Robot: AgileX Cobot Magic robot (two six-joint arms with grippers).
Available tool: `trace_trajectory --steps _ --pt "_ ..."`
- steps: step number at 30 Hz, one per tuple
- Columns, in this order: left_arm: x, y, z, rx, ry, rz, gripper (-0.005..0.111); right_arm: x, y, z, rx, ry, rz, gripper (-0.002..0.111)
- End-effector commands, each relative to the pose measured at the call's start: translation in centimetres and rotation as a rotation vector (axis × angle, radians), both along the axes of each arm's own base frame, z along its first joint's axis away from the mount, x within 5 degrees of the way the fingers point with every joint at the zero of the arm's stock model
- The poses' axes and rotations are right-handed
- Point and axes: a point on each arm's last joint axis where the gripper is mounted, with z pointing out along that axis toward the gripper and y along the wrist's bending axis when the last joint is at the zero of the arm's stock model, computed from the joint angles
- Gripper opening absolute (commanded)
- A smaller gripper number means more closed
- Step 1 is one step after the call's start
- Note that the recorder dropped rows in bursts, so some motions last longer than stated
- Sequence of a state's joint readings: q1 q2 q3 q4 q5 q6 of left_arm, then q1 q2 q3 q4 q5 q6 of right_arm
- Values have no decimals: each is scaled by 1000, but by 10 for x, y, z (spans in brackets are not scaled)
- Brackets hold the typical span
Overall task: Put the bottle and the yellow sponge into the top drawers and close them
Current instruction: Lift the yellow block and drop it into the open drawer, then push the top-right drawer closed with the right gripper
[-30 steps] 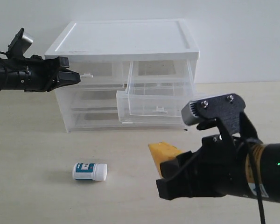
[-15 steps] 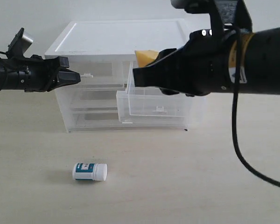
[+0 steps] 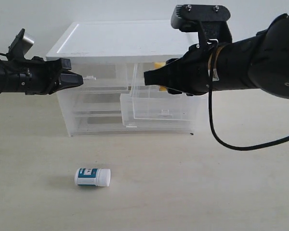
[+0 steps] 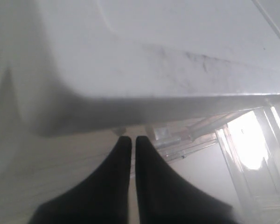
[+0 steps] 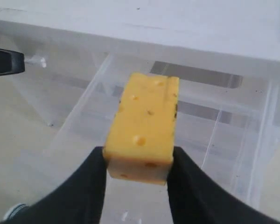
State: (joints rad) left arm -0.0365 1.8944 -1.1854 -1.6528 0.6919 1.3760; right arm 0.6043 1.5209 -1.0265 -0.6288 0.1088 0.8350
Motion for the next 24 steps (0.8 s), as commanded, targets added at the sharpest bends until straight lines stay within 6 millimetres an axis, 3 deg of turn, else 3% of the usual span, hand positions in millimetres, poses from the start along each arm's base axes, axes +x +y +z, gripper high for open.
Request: trace_trajectory --steps 1,3,10,17,24 --pt "5 4 4 -11 -8 47 4 3 3 7 46 -41 28 51" --pt "5 4 3 -9 -10 46 4 2 3 9 56 -45 26 59" --pt "6 4 3 0 -11 55 4 -10 -14 26 2 -26 -54 58" --pt "6 4 3 0 -11 55 4 -55 -15 53 -29 15 -37 58" --pt "5 4 3 -1 -11 50 4 -76 -7 28 -63 147 -13 58"
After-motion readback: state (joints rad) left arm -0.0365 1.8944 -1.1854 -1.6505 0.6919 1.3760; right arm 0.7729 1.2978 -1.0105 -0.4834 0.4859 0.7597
